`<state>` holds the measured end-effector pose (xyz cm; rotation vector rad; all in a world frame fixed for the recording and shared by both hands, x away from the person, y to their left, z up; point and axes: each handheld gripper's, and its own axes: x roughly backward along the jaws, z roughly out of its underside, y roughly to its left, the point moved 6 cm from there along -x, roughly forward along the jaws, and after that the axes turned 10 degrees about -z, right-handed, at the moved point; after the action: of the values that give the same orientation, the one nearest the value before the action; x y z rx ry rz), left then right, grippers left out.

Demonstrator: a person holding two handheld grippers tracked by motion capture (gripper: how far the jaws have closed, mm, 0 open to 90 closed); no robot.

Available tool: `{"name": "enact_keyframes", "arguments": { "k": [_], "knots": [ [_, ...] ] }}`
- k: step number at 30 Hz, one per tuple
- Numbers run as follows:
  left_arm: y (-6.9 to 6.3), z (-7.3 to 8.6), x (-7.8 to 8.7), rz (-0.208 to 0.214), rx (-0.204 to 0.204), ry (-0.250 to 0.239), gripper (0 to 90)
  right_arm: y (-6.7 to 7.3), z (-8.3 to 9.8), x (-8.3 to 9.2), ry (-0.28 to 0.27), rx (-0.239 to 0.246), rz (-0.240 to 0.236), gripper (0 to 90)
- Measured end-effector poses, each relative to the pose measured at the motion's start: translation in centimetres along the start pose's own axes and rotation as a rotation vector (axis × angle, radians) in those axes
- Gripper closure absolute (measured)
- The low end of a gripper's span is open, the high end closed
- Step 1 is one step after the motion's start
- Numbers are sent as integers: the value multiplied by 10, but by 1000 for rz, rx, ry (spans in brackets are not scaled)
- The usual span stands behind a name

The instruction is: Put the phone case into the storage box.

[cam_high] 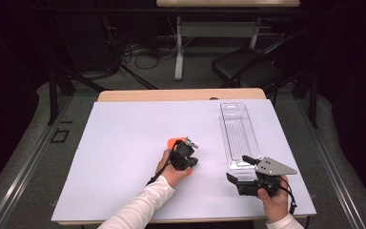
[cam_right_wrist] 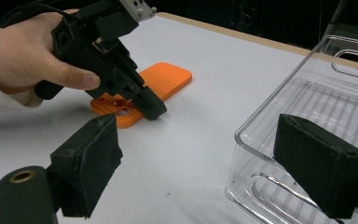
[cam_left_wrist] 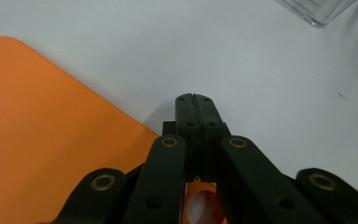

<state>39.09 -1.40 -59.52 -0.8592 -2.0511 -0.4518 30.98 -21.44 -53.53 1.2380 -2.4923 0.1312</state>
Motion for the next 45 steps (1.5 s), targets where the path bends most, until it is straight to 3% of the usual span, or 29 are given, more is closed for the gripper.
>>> {"name": "enact_keyframes", "arguments": {
  "k": [6, 13, 21, 27, 41, 45],
  "knots": [
    [0, 14, 10, -13, -19, 4, 900, 0, 0, 0, 1, -4, -1, 139],
    [5, 30, 22, -18, -10, 7, 900, 0, 0, 1, 1, -2, 1, 139],
    [19, 50, 36, -43, -1, 37, 900, 0, 0, 1, 3, -2, 3, 139],
    [30, 62, 45, -57, 32, 35, 900, 1, 0, 0, 2, -1, 2, 139],
    [44, 74, 53, -75, 79, 29, 900, 1, 0, 1, 0, -3, 5, 139],
    [47, 76, 54, -90, 74, 36, 900, 1, 0, 1, 3, -2, 5, 139]
  ]
}}
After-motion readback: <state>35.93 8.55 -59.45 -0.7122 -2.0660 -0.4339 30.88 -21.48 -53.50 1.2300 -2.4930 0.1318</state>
